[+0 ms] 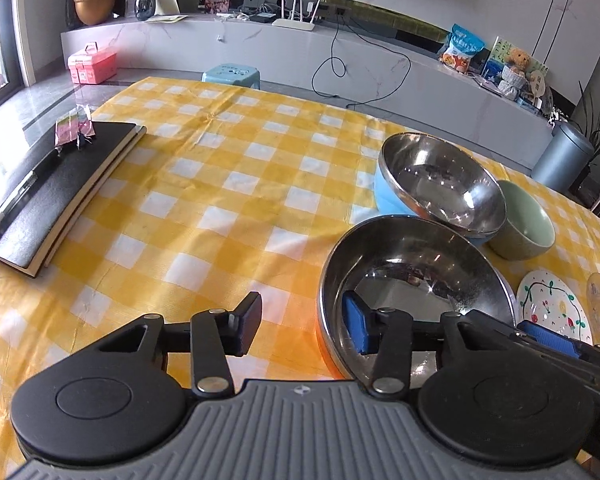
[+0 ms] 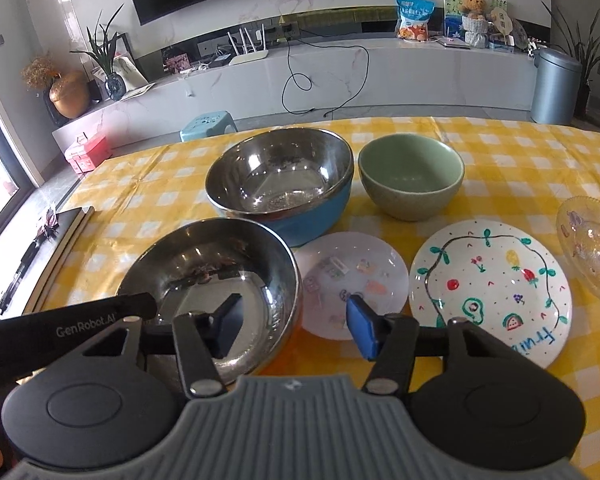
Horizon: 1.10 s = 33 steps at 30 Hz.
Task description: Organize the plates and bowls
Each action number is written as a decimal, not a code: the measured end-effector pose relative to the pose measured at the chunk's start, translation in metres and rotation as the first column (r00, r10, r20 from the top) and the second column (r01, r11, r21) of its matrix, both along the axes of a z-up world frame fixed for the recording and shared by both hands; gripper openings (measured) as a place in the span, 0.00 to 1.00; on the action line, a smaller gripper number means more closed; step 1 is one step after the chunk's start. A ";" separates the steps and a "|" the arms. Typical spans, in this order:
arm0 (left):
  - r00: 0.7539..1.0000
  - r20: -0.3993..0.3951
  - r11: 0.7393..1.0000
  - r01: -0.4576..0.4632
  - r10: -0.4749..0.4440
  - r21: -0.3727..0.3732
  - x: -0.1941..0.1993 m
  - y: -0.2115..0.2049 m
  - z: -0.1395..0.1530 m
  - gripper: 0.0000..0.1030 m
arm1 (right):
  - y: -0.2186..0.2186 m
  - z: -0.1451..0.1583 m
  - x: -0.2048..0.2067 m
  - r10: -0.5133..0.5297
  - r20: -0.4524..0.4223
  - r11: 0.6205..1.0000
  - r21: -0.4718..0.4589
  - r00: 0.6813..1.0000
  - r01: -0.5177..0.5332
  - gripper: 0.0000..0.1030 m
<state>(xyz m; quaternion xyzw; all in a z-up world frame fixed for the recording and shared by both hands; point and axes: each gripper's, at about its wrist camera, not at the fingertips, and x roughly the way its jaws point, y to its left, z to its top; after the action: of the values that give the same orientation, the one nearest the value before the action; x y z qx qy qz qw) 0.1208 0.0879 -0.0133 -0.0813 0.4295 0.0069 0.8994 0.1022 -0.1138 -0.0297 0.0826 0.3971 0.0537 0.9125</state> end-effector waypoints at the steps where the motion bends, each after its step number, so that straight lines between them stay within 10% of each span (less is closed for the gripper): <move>1: 1.000 -0.006 1.000 0.002 -0.002 0.003 0.001 -0.001 -0.002 0.48 | 0.000 -0.002 0.002 0.001 -0.007 1.000 0.001 1.000 -0.001 0.48; 10: 0.998 -0.035 0.998 0.041 -0.042 -0.038 0.008 -0.008 -0.010 0.13 | -0.003 -0.015 0.006 0.013 -0.041 0.996 0.086 0.999 -0.010 0.20; 33: 0.994 -0.087 0.998 0.068 -0.068 -0.003 -0.052 0.006 0.030 0.10 | -0.002 0.021 -0.050 0.079 -0.122 0.991 0.119 0.989 -0.064 0.13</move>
<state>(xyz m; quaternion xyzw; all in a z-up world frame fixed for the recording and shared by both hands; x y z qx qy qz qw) 0.0685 0.0935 0.0171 -0.0663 0.4708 -0.0200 0.8795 0.0527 -0.1161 -0.0089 0.1241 0.4531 0.1038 0.8766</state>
